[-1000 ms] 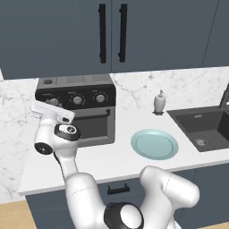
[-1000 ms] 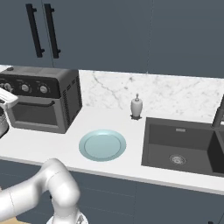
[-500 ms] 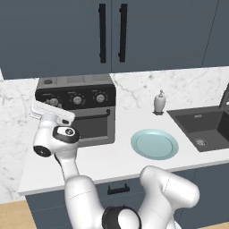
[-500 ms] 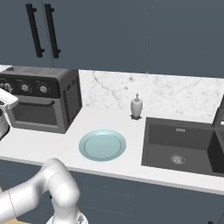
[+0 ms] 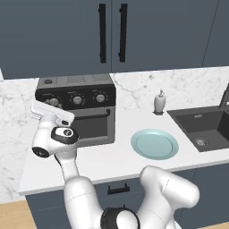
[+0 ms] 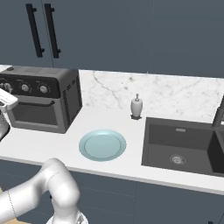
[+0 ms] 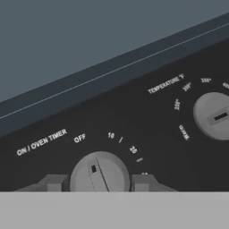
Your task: Pick up the kebab skewer and baguette bread, and place them inside the toaster oven. Close the toaster oven door and start by setting the timer.
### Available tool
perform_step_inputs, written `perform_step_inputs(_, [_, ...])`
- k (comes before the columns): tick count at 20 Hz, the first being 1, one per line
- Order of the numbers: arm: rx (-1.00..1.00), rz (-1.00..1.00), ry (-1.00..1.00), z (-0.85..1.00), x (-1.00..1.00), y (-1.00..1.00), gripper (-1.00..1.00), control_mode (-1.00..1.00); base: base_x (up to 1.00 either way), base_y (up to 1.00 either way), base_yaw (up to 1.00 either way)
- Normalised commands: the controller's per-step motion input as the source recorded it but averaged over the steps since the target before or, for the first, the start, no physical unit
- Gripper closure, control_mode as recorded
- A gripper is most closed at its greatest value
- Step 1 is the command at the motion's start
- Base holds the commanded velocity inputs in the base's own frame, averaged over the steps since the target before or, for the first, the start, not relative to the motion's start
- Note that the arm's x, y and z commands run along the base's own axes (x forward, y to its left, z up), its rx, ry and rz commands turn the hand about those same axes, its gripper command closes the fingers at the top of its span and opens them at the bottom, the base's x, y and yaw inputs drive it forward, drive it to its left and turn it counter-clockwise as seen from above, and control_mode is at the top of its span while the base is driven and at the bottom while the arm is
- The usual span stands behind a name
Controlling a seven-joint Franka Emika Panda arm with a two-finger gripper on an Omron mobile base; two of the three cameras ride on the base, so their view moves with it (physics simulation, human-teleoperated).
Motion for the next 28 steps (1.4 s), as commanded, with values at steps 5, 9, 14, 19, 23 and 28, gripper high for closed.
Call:
perform_step_inputs(5, [0.3, -0.19, 0.0, 0.56, 0.0, 0.0, 1.0, -1.0, 0.0, 0.0, 0.0])
perform_step_inputs(9, [0.41, -0.24, 0.0, 0.57, 0.0, 0.0, 1.0, -1.0, 0.0, 0.0, 0.0])
perform_step_inputs(14, [0.48, -0.24, 0.0, 0.46, 0.0, 0.0, 1.0, -1.0, 0.0, 0.0, 0.0])
perform_step_inputs(19, [0.49, -0.23, 0.0, 0.45, 0.0, 0.0, 1.0, -1.0, 0.0, 0.0, 0.0])
perform_step_inputs(23, [0.51, -0.26, 0.0, 0.51, 0.0, 0.0, 1.0, -1.0, 0.0, 0.0, 0.0])
perform_step_inputs(28, [0.52, -0.24, 0.0, 0.35, -0.15, 0.0, 1.0, -1.0, 0.0, 0.0, 0.0])
